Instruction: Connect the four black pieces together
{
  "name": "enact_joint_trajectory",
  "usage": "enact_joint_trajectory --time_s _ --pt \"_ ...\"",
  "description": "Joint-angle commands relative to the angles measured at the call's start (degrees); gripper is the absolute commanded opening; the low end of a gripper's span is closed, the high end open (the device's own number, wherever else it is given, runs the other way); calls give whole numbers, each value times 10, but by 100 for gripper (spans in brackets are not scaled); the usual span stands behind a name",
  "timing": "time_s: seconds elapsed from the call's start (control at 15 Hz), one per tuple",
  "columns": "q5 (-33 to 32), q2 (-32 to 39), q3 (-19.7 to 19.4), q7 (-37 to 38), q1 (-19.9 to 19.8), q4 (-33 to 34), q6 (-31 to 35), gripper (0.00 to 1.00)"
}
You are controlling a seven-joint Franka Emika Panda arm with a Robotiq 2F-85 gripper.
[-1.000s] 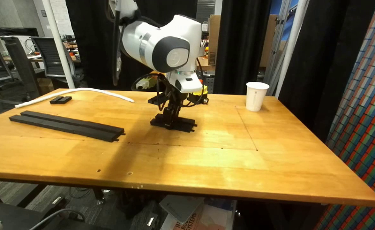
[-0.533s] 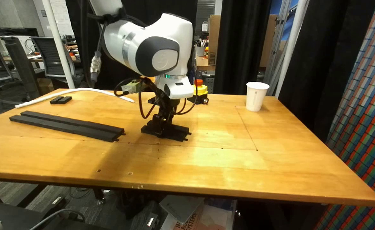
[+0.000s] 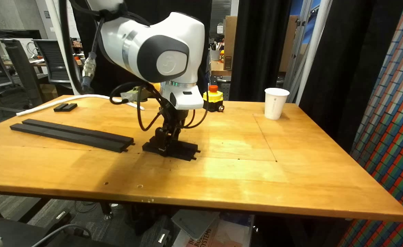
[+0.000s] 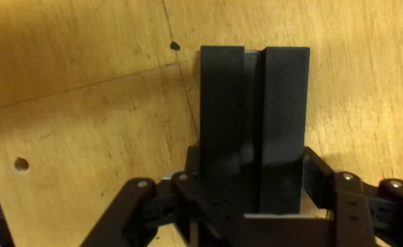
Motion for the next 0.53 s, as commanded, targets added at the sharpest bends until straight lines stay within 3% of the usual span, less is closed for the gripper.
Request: enact_joint_trajectory --time_s 0.0,0.47 --pt "7 -38 4 -18 5 -18 -24 49" --pt "20 -44 14 -40 8 -17 -35 49"
